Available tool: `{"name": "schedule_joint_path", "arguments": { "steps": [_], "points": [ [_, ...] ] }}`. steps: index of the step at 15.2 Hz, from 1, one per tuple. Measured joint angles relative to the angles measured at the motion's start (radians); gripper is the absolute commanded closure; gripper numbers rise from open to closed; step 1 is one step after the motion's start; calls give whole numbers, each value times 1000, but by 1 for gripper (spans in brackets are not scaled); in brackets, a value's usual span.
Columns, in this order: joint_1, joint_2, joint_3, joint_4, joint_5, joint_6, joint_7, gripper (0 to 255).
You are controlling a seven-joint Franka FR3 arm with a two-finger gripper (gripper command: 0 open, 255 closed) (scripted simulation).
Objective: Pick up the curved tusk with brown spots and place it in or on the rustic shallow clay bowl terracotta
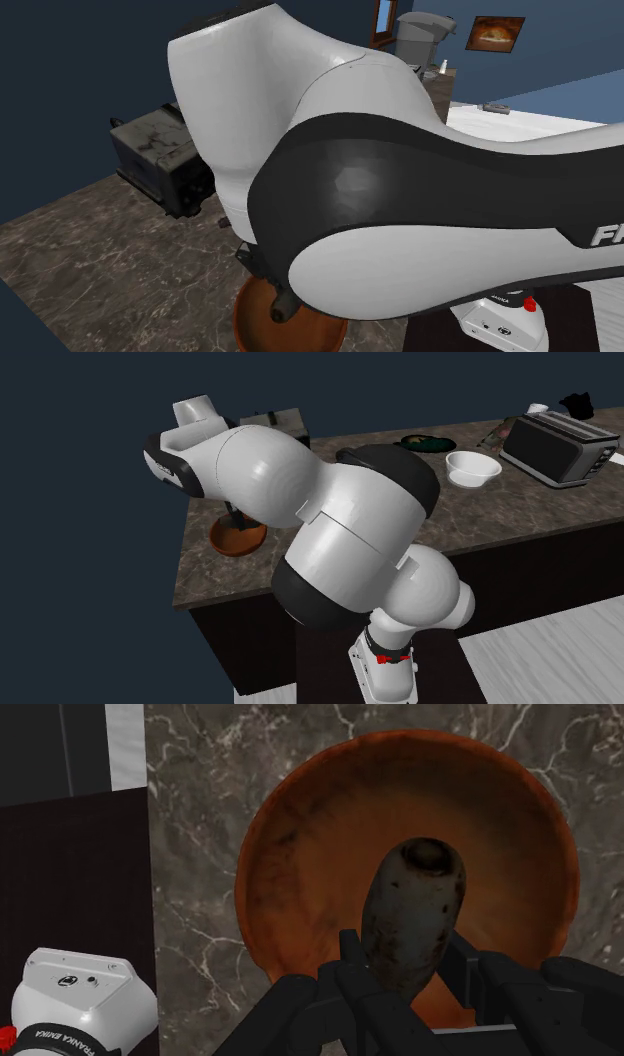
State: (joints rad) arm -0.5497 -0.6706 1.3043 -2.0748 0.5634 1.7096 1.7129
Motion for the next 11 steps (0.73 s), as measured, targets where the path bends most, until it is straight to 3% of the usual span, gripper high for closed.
{"name": "schedule_joint_path", "arguments": {
  "steps": [5, 6, 11],
  "points": [
    [-1, 0, 3, -3, 2, 5, 0, 255],
    [-1, 0, 3, -3, 2, 5, 0, 0],
    [-1, 0, 3, -4, 2, 5, 0, 0]
  ]
}}
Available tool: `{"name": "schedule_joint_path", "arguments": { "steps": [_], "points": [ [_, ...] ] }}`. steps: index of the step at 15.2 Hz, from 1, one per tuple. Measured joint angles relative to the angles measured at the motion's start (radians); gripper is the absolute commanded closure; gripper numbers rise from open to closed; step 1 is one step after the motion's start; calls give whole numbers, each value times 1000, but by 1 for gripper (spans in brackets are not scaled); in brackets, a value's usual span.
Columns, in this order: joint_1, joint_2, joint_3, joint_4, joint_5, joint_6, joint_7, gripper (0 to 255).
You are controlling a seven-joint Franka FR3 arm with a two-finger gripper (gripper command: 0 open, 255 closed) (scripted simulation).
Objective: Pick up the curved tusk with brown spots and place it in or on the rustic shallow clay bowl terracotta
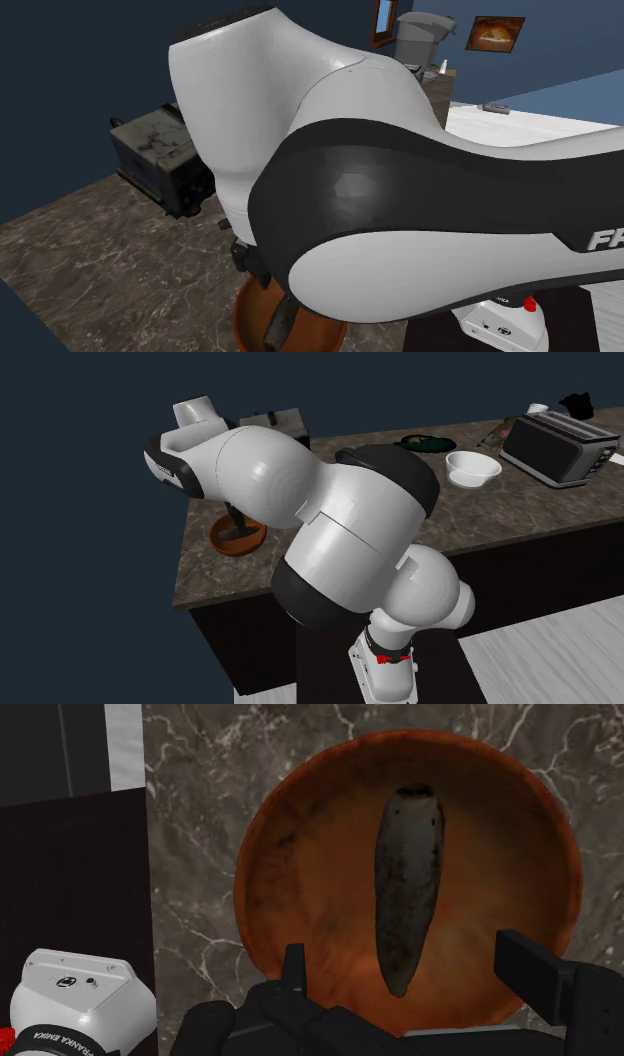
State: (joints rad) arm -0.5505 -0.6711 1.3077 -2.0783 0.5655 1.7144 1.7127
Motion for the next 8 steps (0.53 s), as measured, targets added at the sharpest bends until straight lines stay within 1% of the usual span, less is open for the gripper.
{"name": "schedule_joint_path", "arguments": {
  "steps": [2, 4, 5, 8],
  "points": [
    [1, 2, -8, 12, -5, -13, 2, 0],
    [3, 9, -32, 61, -22, -62, 13, 0],
    [-11, 18, -29, 98, -32, -87, 21, 0],
    [-13, 22, -38, 117, -40, -106, 23, 0]
  ]
}}
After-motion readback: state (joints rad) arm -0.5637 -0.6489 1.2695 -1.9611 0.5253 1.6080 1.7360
